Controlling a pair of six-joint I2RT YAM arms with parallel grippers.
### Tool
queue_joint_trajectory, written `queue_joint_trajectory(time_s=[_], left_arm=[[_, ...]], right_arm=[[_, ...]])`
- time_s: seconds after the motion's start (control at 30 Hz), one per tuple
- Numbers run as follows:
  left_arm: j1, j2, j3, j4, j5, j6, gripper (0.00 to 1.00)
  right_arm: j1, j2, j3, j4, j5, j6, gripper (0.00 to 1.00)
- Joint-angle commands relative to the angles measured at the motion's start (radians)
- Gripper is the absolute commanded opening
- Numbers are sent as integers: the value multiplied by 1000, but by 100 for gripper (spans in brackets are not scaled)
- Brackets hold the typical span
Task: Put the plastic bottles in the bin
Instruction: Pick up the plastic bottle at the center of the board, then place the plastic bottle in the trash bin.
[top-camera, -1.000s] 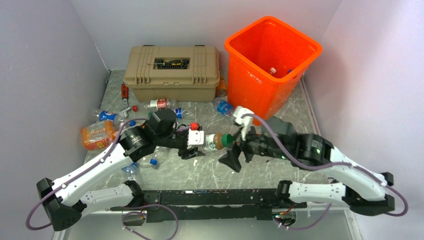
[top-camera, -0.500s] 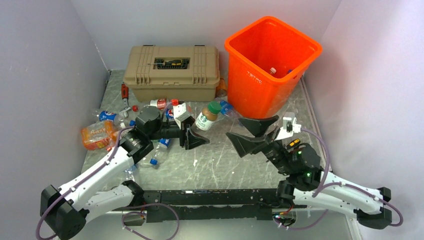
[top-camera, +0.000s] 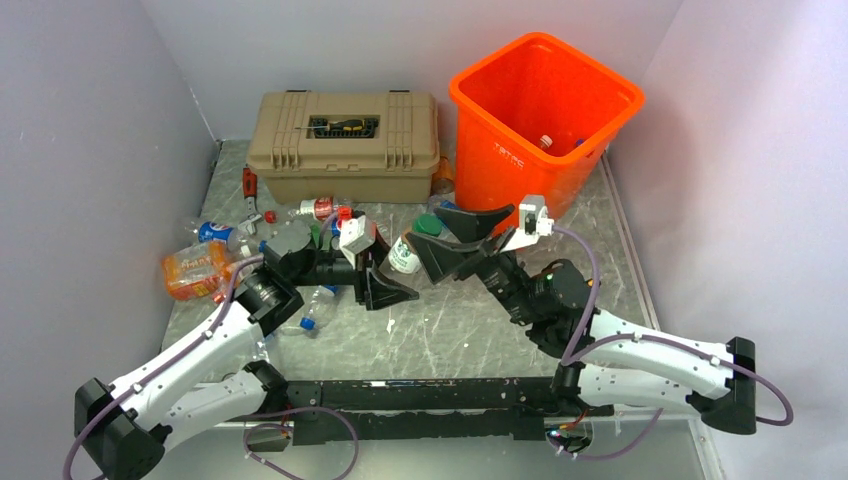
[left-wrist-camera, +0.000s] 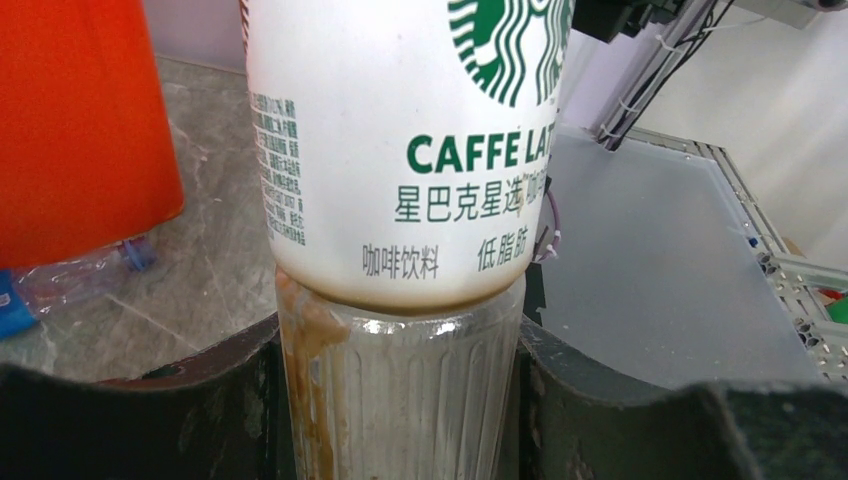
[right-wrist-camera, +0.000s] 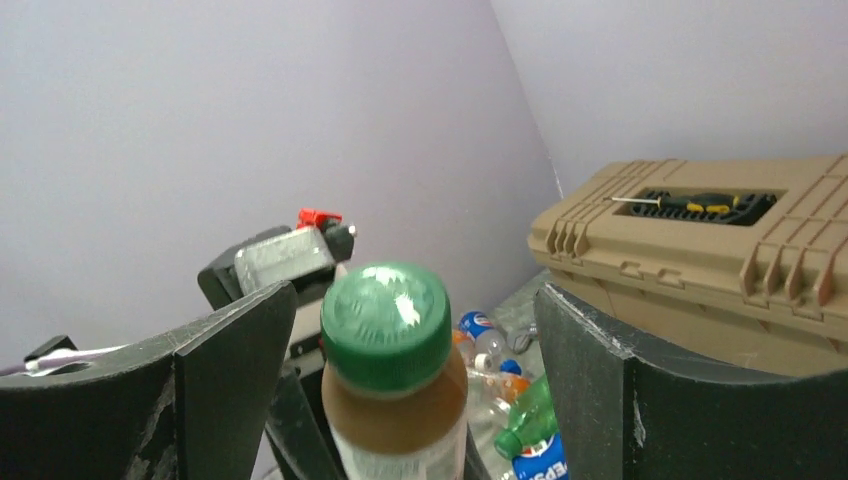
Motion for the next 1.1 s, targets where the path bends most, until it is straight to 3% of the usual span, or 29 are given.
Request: queue_joint_trajectory(time_s=[0.0,0.13,0.17,0.27,0.4,0.5,0.67,0.7,0.73,0.77,0.8,0.83,0.87,1.07], left_arm=[[-24,-29,8,-11,2,49,0],[-32,-48,4,-18,-19,62,0],[-33,-54,1,-17,-25,63,0],[-35,-69,-1,-30,-45,75,0],[-41,-88,-8,-30,-73,79,0],[-41,-92,-7,-32,-79,83,0],[-42,-103,-12,-31,-97,82,0],[-42,-105,-14,-31,-100,82,0],[-44,-107,-16,-29,-105,83,4],[-44,-108,-17,-29,-103,86,15],[-46,-110,-17,-30,-99,92,36],[-49,-111,-16,-36,-107,94,73],[-54,-114,-17,-40,-125,87,95],[-62,-162,-41,-36,-263,89,99]], right_arm=[[-14,46,105,39,-11,1,90],[-40,91,167,-55,-75,52,68],[-45,102,185,-87,-89,63,68],[-46,105,218,-162,-104,76,81],[-46,101,265,-270,-105,86,82],[-46,108,285,-337,-115,94,70],[-46,124,305,-379,-147,103,36],[-46,127,309,-382,-156,103,25],[-46,128,314,-385,-164,104,16],[-46,128,319,-391,-169,101,6],[-46,127,325,-393,-170,95,0],[-46,121,328,-392,-174,83,0],[-46,114,336,-394,-174,69,0],[-46,95,568,-534,-46,-149,0]])
